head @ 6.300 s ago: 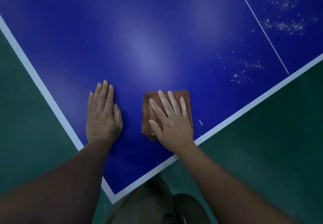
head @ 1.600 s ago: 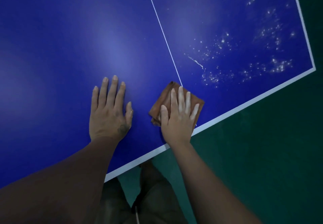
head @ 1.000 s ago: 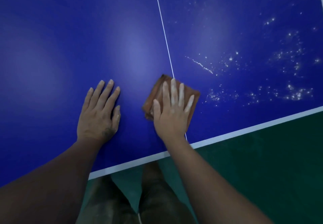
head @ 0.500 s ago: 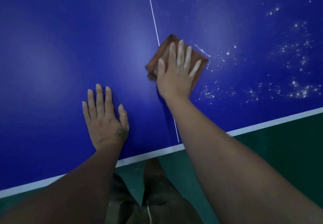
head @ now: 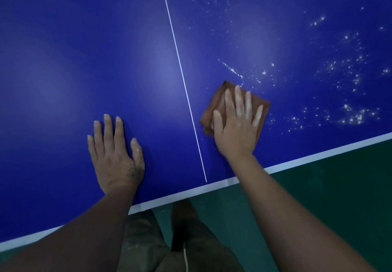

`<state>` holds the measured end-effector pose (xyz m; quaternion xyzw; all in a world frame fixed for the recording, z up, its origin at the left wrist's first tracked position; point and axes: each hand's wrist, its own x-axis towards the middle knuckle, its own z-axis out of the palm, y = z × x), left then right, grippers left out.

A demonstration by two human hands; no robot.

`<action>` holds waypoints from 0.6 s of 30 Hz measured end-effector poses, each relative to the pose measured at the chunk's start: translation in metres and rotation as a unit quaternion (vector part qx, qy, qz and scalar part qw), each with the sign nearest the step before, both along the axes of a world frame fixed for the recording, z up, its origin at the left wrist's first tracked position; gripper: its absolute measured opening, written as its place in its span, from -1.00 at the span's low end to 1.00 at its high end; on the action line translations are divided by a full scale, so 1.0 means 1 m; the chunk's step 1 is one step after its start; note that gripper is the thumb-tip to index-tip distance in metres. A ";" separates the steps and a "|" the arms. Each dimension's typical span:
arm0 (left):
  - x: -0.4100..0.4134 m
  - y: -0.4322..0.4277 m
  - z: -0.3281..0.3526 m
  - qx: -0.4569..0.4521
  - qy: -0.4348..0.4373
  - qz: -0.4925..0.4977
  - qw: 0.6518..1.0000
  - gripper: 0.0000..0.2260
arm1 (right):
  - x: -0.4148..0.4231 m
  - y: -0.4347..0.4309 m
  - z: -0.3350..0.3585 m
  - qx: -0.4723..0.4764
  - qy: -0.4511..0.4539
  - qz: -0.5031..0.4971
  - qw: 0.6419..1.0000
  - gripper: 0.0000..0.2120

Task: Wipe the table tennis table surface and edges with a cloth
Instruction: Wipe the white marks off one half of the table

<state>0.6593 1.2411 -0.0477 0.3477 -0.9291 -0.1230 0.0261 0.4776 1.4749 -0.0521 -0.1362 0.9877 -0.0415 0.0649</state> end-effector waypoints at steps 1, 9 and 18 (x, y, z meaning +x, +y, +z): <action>0.000 0.000 0.000 -0.001 -0.001 0.001 1.000 -0.40 | -0.024 -0.004 0.000 -0.003 -0.005 -0.005 1.000 -0.37; 0.001 -0.001 -0.006 -0.012 0.015 -0.001 1.000 -0.41 | -0.022 -0.010 0.006 0.007 -0.020 -0.015 1.000 -0.36; 0.002 -0.002 -0.007 -0.012 0.015 -0.002 1.000 -0.40 | 0.016 -0.040 0.000 0.002 0.011 0.062 0.998 -0.38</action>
